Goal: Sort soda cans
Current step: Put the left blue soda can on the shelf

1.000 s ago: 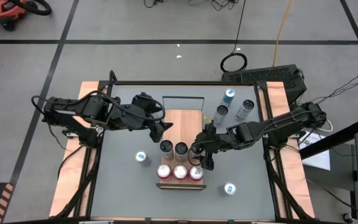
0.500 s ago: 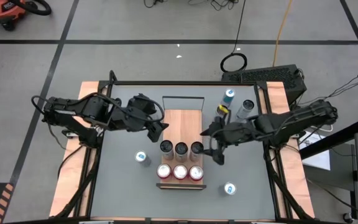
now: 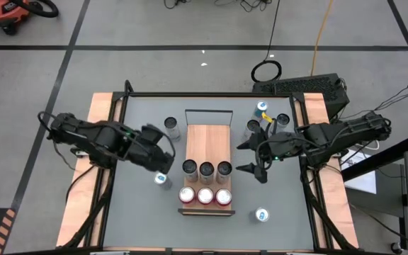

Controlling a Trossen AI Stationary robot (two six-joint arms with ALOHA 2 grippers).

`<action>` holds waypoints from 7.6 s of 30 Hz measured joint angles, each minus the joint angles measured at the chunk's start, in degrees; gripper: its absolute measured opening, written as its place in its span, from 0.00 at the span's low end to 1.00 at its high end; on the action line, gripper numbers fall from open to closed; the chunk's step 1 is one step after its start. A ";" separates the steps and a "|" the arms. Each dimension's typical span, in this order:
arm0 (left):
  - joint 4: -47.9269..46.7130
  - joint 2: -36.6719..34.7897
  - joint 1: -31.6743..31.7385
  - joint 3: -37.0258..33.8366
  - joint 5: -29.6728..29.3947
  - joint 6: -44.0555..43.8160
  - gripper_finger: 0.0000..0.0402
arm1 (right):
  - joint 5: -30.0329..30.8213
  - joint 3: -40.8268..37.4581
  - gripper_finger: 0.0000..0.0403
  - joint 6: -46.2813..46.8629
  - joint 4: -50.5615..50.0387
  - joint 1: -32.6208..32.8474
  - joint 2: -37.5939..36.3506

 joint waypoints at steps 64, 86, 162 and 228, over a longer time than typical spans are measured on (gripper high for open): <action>17.41 -2.22 -0.07 -32.97 21.73 2.61 0.54 | 7.34 0.00 0.86 26.73 9.89 -0.39 -0.28; 4.84 -15.02 0.63 0.84 -1.99 -13.97 0.53 | 12.07 1.37 0.86 -11.47 20.71 -0.76 0.42; 48.55 -13.97 7.06 1.91 -21.13 46.63 0.95 | -19.28 31.41 0.43 -13.33 0.72 -17.36 17.10; 48.19 -5.57 29.55 1.90 34.72 58.64 0.56 | -28.93 31.41 0.54 -7.77 2.02 -22.82 17.22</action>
